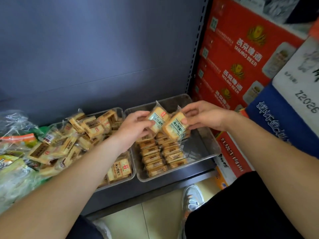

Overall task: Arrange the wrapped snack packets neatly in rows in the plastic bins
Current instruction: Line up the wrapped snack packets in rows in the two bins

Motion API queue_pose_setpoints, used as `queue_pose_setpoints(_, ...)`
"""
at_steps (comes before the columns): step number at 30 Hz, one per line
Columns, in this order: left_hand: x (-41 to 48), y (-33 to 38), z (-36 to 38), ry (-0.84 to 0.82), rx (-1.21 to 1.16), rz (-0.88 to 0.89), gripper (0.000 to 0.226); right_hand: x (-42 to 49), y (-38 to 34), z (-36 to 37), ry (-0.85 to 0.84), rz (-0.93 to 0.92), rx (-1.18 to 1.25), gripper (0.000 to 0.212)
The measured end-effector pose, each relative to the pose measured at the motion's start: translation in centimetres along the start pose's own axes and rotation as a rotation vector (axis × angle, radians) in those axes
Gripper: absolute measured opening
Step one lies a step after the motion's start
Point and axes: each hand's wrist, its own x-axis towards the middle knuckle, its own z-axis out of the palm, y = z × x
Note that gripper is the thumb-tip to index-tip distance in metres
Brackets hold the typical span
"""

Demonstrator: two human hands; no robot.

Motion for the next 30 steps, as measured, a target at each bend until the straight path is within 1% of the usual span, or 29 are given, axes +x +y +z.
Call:
queue_pose_setpoints(2, 0.7, 0.1, 1.5, -0.013, -0.027, -0.012, 0.022, -0.1, 0.3, 0.1, 0.012, -0.005, -0.014, 0.025)
queue_pose_setpoints(4, 1.3, 0.0, 2.6, -0.017, -0.026, -0.017, 0.017, -0.2, 0.6, -0.1, 0.033, 0.003, -0.009, 0.025)
queue_pose_setpoints(8, 2.1, -0.3, 3.3, -0.086, 0.038, 0.016, 0.036, -0.6, 0.8, -1.0, 0.034, 0.038, 0.029, 0.029)
queue_pose_setpoints(12, 2.2, -0.5, 3.7, -0.106, 0.061, 0.038, 0.041, -0.8, 0.8, -1.5, -0.001, 0.040, 0.058, 0.029)
queue_pose_setpoints(15, 2.2, -0.6, 3.8, -0.093, 0.096, 0.046, 0.034, -0.6, 0.8, -1.5, -0.018, 0.055, 0.061, 0.028)
queue_pose_setpoints(18, 2.5, -0.8, 3.8, -0.063, 0.136, 0.057, 0.017, -0.3, 0.8, -1.3, -0.029, 0.067, 0.008, 0.028)
queue_pose_setpoints(21, 2.8, -0.9, 3.4, -0.036, 0.179, 0.073, 0.018, -0.1, 0.6, -1.3, -0.023, 0.054, 0.014, 0.030)
queue_pose_setpoints(25, 2.6, -0.7, 3.1, -0.058, 0.091, 0.041, 0.016, 0.3, 0.2, -0.8, 0.024, 0.020, 0.099, 0.032)
queue_pose_setpoints(26, 2.4, -0.6, 3.1, -0.070, 0.046, 0.025, 0.020, 0.4, 0.1, -0.6, 0.032, 0.017, 0.111, 0.032)
queue_pose_setpoints(28, 2.2, -0.7, 3.1, -0.115, 0.024, 0.011, 0.040, 0.6, -0.1, -0.1, 0.046, 0.015, 0.118, 0.032)
queue_pose_setpoints(30, 2.0, -0.7, 3.1, -0.142, 0.088, 0.037, 0.055, 0.8, -0.2, 0.3, 0.064, 0.006, 0.101, 0.032)
